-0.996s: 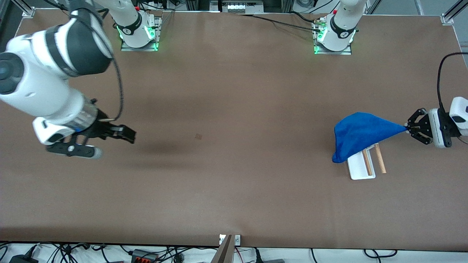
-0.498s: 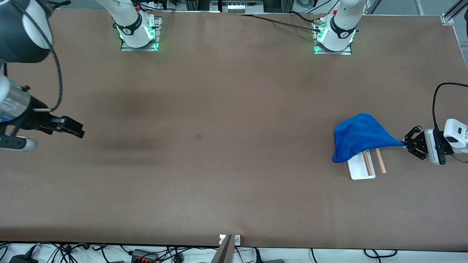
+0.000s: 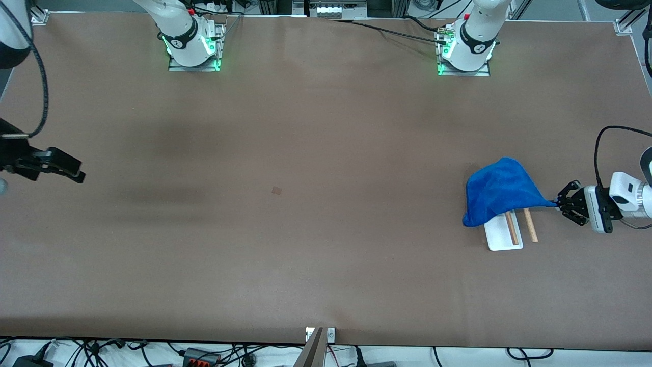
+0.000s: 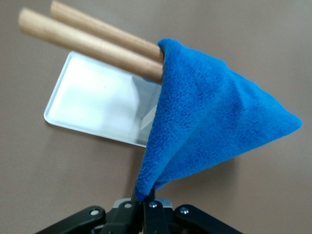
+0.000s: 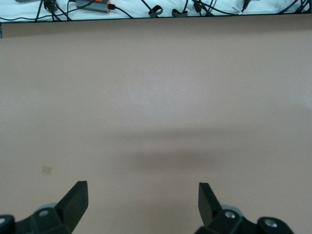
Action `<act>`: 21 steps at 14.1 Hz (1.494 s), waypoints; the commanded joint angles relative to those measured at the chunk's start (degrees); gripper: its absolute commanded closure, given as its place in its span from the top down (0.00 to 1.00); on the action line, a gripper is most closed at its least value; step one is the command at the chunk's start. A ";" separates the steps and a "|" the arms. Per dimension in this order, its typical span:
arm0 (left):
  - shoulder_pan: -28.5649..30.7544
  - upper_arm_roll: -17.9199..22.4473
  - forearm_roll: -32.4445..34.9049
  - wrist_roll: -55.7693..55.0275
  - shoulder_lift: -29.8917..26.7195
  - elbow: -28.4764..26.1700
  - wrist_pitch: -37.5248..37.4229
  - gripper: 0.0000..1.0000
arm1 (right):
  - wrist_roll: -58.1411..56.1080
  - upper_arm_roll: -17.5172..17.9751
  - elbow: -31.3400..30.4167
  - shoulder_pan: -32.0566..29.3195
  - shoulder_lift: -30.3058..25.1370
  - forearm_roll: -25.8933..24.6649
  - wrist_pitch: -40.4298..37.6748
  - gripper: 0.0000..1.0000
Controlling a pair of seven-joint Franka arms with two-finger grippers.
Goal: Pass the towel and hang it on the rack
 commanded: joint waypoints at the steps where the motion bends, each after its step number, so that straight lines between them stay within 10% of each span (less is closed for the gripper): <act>1: -0.11 0.88 1.28 2.00 2.48 2.04 1.36 0.01 | -1.18 0.73 -5.38 -1.35 -3.91 -0.65 -0.10 1.00; 7: 0.06 1.32 0.41 2.63 3.89 2.04 2.60 0.08 | -2.58 0.56 -13.31 -2.14 -9.54 -2.22 0.08 1.00; 8: -0.02 1.32 0.40 2.45 3.98 2.04 2.60 0.25 | -2.76 -0.40 -13.13 -1.71 -9.46 -2.49 0.17 1.00; 10: 0.93 1.32 -0.47 2.71 4.42 2.04 2.51 1.00 | -3.89 -4.87 -13.04 2.41 -9.46 -2.49 0.60 1.00; 16: 1.56 0.62 -0.92 2.10 2.66 2.65 -0.02 1.00 | -4.25 -4.63 -14.79 2.78 -10.51 -2.58 0.51 1.00; 21: -0.98 1.05 -0.57 0.10 2.75 16.50 -13.54 1.00 | -3.90 -4.37 -27.25 2.78 -16.56 -2.58 9.02 1.00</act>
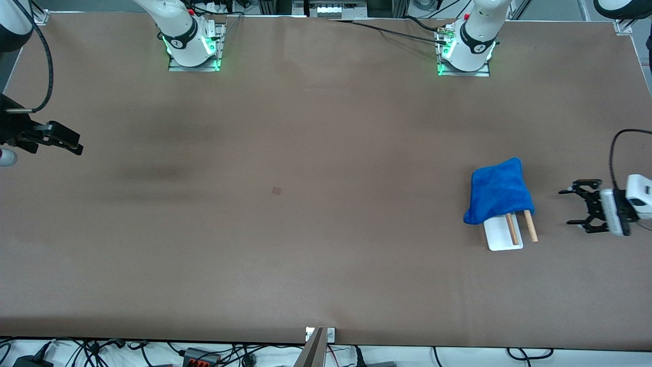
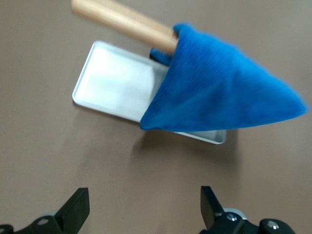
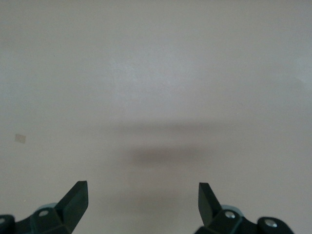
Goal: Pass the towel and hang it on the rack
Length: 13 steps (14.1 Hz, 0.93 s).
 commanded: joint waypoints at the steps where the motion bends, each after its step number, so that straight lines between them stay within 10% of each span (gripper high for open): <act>1: -3.25 0.73 -0.21 -6.25 -0.16 9.21 -11.47 1.00 | -0.18 -0.50 -9.11 0.63 -6.10 -0.87 4.24 1.00; 5: -5.45 -0.14 -0.99 -27.08 -1.03 18.29 -25.39 1.00 | -0.70 -0.59 -7.45 0.46 -5.76 -0.70 2.92 1.00; 13: -9.49 -4.37 -2.40 -65.24 -10.35 18.48 -31.21 1.00 | -0.79 -0.76 -3.67 0.28 -5.41 0.09 -3.41 1.00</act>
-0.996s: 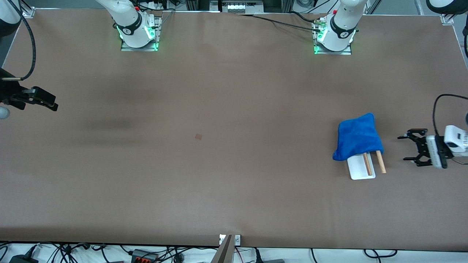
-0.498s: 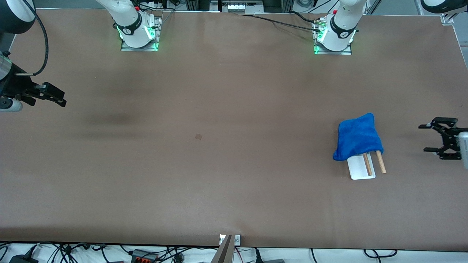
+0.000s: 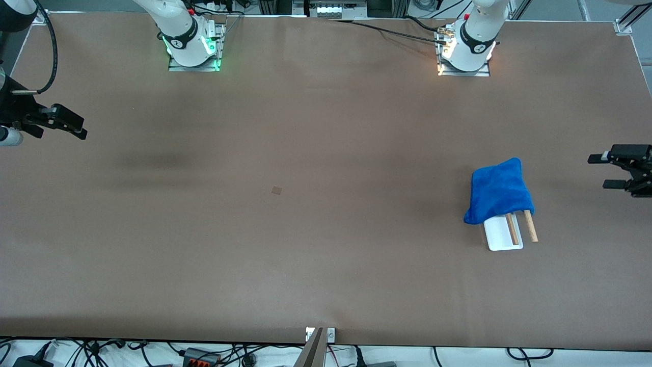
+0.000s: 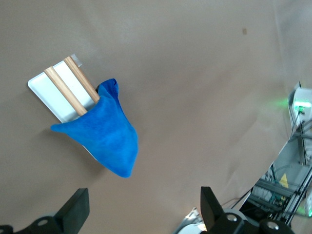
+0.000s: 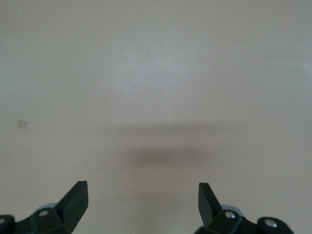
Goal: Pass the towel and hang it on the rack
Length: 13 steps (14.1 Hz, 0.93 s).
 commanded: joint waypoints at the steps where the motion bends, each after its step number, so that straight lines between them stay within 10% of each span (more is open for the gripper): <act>1: -2.32 0.56 0.39 -6.19 -1.16 -0.61 -0.41 1.00 | -0.71 -0.46 0.51 0.21 -0.40 0.18 -1.00 1.00; 13: -8.65 1.35 7.24 -9.36 -6.06 -1.65 -4.10 1.00 | -0.89 -0.02 1.65 -0.57 -0.22 0.00 -0.65 1.00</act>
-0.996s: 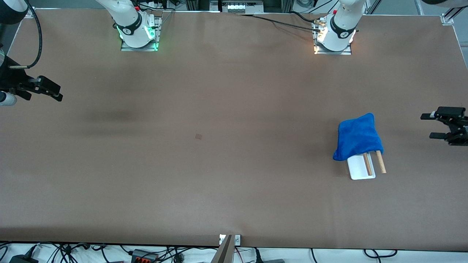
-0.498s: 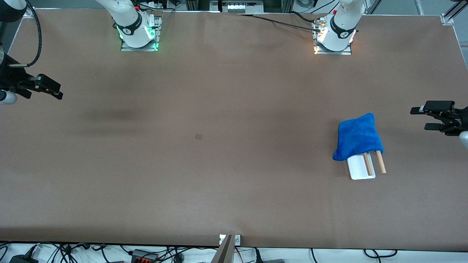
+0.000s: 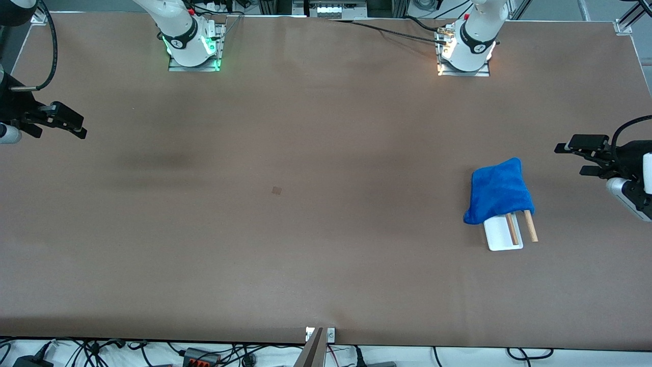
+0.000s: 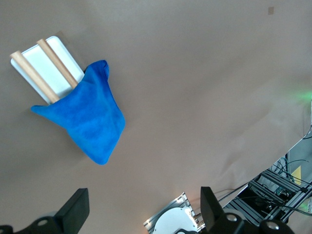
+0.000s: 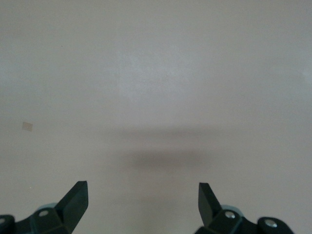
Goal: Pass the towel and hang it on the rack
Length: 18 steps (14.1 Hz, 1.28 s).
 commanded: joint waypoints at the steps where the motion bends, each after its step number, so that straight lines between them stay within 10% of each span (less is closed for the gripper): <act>1: -0.01 0.68 2.18 -0.06 -4.66 -4.08 -0.13 1.00 | -0.88 2.67 0.45 -3.68 -0.22 0.00 -0.74 1.00; 6: -2.88 7.15 2.19 -0.50 -23.10 -27.62 16.02 1.00 | -0.79 4.10 0.36 -3.36 0.13 0.00 -0.83 1.00; 10: -21.25 29.02 -1.84 -1.46 -29.18 -35.02 20.08 1.00 | -0.79 4.10 0.36 -3.71 0.13 0.00 -1.00 1.00; 18: -23.30 30.56 -0.27 -19.58 -41.24 -47.00 28.28 1.00 | 0.09 4.01 -1.22 -3.97 -0.22 0.09 -0.56 1.00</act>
